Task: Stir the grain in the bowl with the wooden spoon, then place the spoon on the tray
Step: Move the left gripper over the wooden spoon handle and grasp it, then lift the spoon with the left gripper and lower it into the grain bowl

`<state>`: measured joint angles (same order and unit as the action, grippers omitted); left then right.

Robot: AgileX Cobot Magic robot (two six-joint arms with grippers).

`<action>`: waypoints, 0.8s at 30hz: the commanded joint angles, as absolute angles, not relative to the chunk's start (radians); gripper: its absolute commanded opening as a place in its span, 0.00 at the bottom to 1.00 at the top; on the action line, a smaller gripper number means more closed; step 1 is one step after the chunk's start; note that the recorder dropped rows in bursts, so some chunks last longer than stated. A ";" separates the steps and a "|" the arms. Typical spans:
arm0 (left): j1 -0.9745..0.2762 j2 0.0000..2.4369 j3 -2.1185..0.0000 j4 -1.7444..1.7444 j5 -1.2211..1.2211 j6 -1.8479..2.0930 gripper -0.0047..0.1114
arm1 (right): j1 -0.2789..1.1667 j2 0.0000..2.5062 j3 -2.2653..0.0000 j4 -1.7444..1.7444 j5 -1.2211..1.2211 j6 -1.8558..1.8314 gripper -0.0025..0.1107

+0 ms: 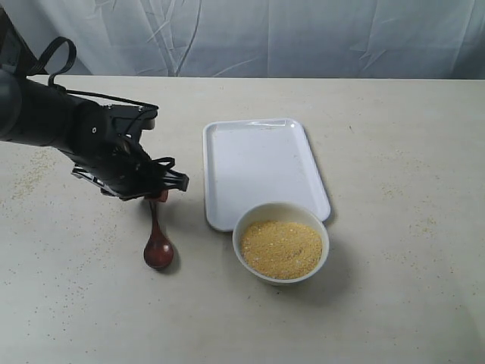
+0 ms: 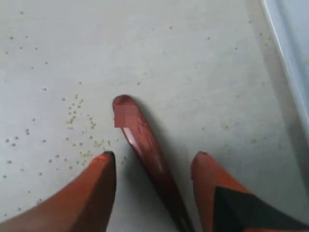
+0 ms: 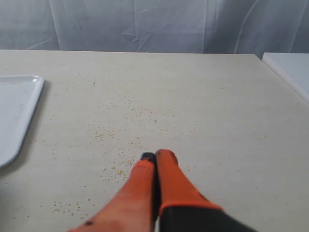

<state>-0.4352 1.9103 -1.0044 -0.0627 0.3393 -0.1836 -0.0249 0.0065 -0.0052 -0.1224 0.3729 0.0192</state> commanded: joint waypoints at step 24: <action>-0.440 1.946 -1.011 -0.118 0.353 -0.209 0.10 | -0.029 0.000 0.000 -0.123 0.365 0.019 0.02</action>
